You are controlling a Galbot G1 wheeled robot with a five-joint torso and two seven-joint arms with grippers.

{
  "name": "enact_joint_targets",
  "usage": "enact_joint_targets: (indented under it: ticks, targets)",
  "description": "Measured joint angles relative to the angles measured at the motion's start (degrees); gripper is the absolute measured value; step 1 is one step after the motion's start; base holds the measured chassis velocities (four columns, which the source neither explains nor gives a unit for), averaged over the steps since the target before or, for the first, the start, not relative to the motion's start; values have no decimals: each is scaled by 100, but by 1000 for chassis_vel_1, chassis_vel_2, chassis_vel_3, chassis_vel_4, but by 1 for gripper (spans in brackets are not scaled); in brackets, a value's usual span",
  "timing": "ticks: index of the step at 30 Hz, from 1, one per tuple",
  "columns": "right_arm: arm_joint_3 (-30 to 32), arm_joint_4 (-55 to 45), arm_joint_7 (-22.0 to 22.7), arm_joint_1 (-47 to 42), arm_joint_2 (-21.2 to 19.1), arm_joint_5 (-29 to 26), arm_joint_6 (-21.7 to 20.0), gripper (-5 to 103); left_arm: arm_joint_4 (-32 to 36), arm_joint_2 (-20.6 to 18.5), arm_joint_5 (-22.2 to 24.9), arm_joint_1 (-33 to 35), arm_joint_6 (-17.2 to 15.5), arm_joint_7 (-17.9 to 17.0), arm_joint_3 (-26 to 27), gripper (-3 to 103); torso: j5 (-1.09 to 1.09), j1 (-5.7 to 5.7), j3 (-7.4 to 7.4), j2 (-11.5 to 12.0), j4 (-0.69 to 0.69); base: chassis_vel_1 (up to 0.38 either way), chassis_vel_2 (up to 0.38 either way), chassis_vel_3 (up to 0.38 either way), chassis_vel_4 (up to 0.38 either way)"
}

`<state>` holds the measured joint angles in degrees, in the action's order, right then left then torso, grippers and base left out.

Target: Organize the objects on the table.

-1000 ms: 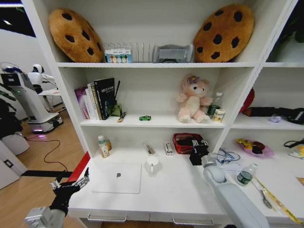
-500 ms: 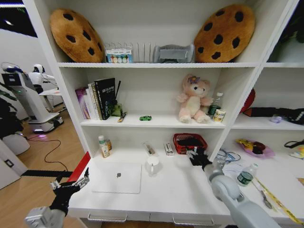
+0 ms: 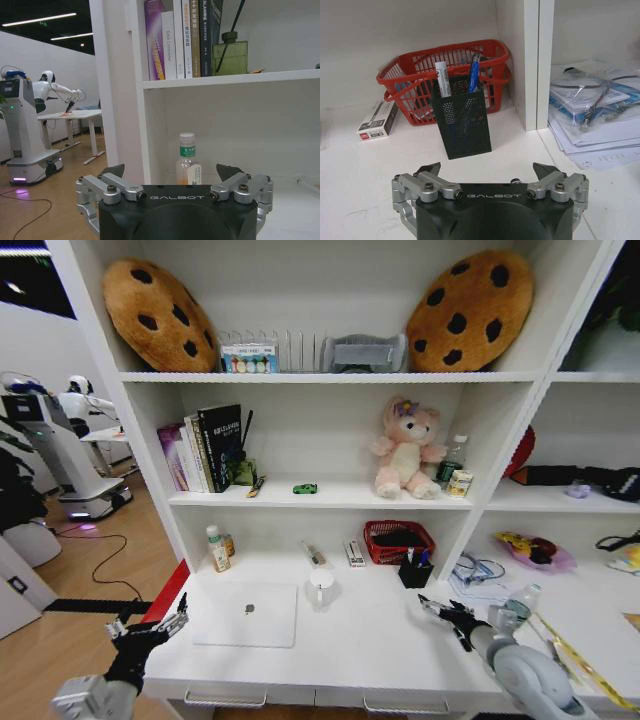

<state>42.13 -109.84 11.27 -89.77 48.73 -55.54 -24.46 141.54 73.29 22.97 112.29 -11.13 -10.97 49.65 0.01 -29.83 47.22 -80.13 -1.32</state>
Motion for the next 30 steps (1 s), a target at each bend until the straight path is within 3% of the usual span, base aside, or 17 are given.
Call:
enact_joint_targets:
  ticks: [15,20,23,25,26,28,29,30]
  targets:
    - [-240,502,-313,232,-154,49,-5,101,0,0,0,0,0,0,0,100,-1,0,0,0,0,0,0,0,0]
    - [-296,619,-381,211,-147,83,92,97,0,0,0,0,0,0,0,100,-1,0,0,0,-2,0,0,0,0]
    - [-317,691,-397,223,-146,68,97,82,1,0,0,0,0,0,0,100,-1,-1,0,1,0,0,0,0,0]
    - [-316,702,-400,221,-146,68,96,82,0,0,0,0,0,0,0,100,-1,-1,0,1,-1,0,0,0,0]
    - [-314,723,-406,217,-144,73,97,70,0,0,0,0,0,0,0,100,-2,0,0,1,-1,0,0,0,0]
    - [-314,734,-409,215,-141,81,99,70,0,0,0,0,0,0,0,100,-2,0,0,1,-1,0,0,0,0]
    - [-313,744,-413,211,-135,89,105,60,1,0,0,0,0,0,0,100,-3,-1,0,1,-1,0,0,0,0]
    - [-313,744,-413,211,-135,89,105,60,1,0,0,0,0,0,0,100,-3,-1,0,1,-1,0,0,0,0]
